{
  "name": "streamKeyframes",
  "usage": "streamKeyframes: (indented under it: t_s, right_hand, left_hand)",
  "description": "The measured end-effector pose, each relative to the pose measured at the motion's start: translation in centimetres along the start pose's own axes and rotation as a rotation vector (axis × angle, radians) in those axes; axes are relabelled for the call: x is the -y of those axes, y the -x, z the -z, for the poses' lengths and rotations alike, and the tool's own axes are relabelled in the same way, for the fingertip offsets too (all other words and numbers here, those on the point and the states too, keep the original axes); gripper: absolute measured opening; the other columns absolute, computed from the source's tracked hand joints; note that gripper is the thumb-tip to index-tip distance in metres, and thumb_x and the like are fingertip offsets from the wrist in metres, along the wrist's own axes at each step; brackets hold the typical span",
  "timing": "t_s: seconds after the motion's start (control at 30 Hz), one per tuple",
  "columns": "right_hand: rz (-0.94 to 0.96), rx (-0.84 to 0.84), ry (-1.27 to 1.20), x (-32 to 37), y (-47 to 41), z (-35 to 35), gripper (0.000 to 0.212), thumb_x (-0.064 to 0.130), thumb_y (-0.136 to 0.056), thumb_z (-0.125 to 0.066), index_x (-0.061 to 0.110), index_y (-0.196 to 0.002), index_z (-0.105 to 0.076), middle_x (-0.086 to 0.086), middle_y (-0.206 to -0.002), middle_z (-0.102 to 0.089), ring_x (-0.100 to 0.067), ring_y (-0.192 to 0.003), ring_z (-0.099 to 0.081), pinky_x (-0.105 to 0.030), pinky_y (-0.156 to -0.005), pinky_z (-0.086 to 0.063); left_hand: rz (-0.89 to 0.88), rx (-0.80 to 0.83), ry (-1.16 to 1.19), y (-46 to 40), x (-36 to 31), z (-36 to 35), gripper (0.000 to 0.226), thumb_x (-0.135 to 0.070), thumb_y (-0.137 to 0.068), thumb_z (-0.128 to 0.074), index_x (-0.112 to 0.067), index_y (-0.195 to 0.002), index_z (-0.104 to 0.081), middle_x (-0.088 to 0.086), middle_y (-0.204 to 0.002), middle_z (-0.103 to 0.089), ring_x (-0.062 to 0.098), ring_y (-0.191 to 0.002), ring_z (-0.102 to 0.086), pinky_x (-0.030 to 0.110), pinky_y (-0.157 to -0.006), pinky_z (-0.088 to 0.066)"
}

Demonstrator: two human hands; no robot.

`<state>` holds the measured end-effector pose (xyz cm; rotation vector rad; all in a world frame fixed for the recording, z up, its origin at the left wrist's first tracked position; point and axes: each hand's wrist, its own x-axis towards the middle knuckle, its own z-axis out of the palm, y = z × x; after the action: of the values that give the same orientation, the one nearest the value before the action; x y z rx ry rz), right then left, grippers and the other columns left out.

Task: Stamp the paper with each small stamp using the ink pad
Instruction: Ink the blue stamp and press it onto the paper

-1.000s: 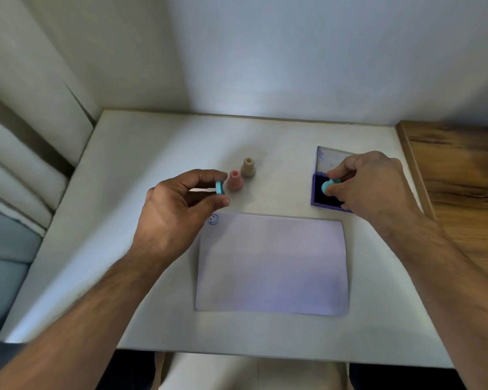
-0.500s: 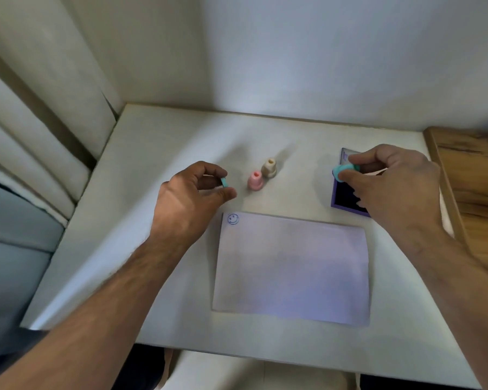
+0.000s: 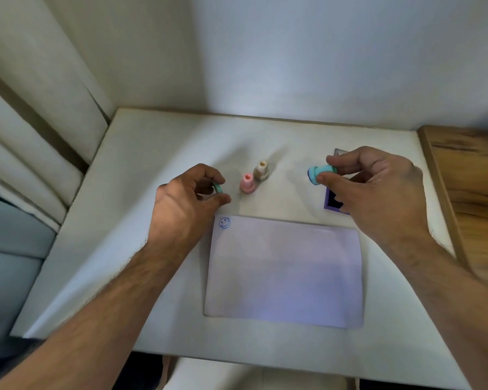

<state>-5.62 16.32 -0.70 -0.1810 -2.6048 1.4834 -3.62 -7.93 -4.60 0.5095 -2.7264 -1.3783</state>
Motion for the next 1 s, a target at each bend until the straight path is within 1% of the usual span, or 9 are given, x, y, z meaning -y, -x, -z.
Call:
streamKeyframes:
  t_s: [0.1, 0.3, 0.4, 0.47, 0.57, 0.67, 0.73, 0.83, 1.0]
  right_hand:
    - [0.016, 0.012, 0.025, 0.0, 0.1, 0.0, 0.021, 0.029, -0.073, -0.082, 0.028, -0.092, -0.074, 0.018, -0.077, -0.069, -0.002, -0.056, -0.061, -0.021, -0.052, -0.058]
    - [0.017, 0.027, 0.036, 0.0, 0.1, -0.4, 0.022, 0.029, -0.073, -0.082, 0.029, -0.094, -0.074, 0.017, -0.08, -0.07, -0.01, -0.068, -0.064, -0.037, -0.068, -0.061]
    - [0.023, 0.045, 0.044, 0.1, 0.2, -0.5, 0.022, 0.029, -0.074, -0.082, 0.03, -0.094, -0.073, 0.018, -0.081, -0.069, -0.015, -0.075, -0.067, -0.038, -0.068, -0.061]
    - [0.029, 0.057, 0.03, 0.2, 0.3, -0.6, 0.021, 0.029, -0.074, -0.081, 0.03, -0.093, -0.073, 0.016, -0.082, -0.07, -0.018, -0.076, -0.067, -0.04, -0.067, -0.061]
    - [0.001, 0.069, -0.065, 0.6, 0.7, -0.9, 0.02, 0.024, -0.074, -0.082, 0.027, -0.093, -0.074, 0.007, -0.082, -0.073, -0.024, -0.069, -0.068, -0.037, -0.06, -0.06]
    - [-0.115, 0.084, -0.29, 1.3, 1.7, -2.2, 0.018, 0.012, -0.075, -0.08, 0.018, -0.091, -0.074, -0.003, -0.079, -0.074, -0.018, -0.059, -0.067, -0.028, -0.049, -0.054]
    - [-0.194, 0.105, -0.422, 1.7, 2.9, -3.7, 0.017, 0.006, -0.075, -0.079, 0.016, -0.088, -0.074, -0.006, -0.078, -0.075, -0.019, -0.061, -0.067, -0.029, -0.051, -0.055]
    - [-0.212, 0.148, -0.448, 1.9, 4.5, -5.7, 0.016, 0.007, -0.076, -0.079, 0.018, -0.086, -0.074, -0.001, -0.078, -0.075, -0.017, -0.068, -0.069, -0.028, -0.054, -0.057]
    - [-0.35, 0.169, -0.566, 1.6, 5.7, -7.3, 0.012, 0.003, -0.081, -0.073, 0.012, -0.089, -0.073, -0.002, -0.071, -0.071, -0.02, -0.06, -0.064, -0.031, -0.059, -0.056]
  left_hand:
    - [0.013, -0.018, 0.033, -0.3, -0.1, 0.0, 0.024, -0.015, -0.069, -0.086, -0.025, -0.079, -0.066, -0.013, -0.085, -0.073, 0.0, -0.08, -0.069, 0.014, -0.073, -0.052]
    - [0.022, 0.008, -0.028, -0.5, 0.9, -0.5, 0.021, -0.011, -0.071, -0.082, -0.026, -0.076, -0.069, -0.026, -0.076, -0.07, -0.015, -0.075, -0.065, 0.001, -0.066, -0.047]
    - [0.0, 0.009, -0.081, -0.6, 1.1, -0.4, 0.021, -0.023, -0.067, -0.085, -0.031, -0.079, -0.07, -0.017, -0.088, -0.073, -0.004, -0.087, -0.067, 0.017, -0.077, -0.053]
    - [-0.015, 0.011, -0.081, -0.5, 1.1, -0.3, 0.02, -0.024, -0.069, -0.084, -0.032, -0.081, -0.071, -0.014, -0.089, -0.073, -0.003, -0.087, -0.067, 0.019, -0.08, -0.053]
    - [-0.047, -0.013, -0.048, -0.2, 0.6, 0.2, 0.01, -0.027, -0.075, -0.081, -0.029, -0.079, -0.072, -0.018, -0.075, -0.07, -0.008, -0.071, -0.063, 0.005, -0.064, -0.045]
    - [-0.073, 0.019, 0.0, 0.4, 0.3, 1.2, 0.013, -0.03, -0.071, -0.084, -0.027, -0.072, -0.072, -0.015, -0.063, -0.067, -0.002, -0.056, -0.055, 0.006, -0.05, -0.038]
    - [-0.111, 0.113, -0.004, 0.9, 0.3, 2.1, 0.018, -0.033, -0.064, -0.088, -0.03, -0.074, -0.073, -0.017, -0.071, -0.069, 0.001, -0.055, -0.053, 0.007, -0.051, -0.038]
    - [-0.19, 0.228, -0.081, 1.6, 0.8, 3.0, 0.031, -0.039, -0.057, -0.09, -0.038, -0.084, -0.073, -0.024, -0.083, -0.068, -0.003, -0.073, -0.057, 0.004, -0.062, -0.04]
    - [-0.29, 0.317, -0.22, 1.7, 1.4, 3.2, 0.036, -0.043, -0.065, -0.086, -0.042, -0.097, -0.07, -0.017, -0.099, -0.068, 0.001, -0.078, -0.057, 0.008, -0.065, -0.04]
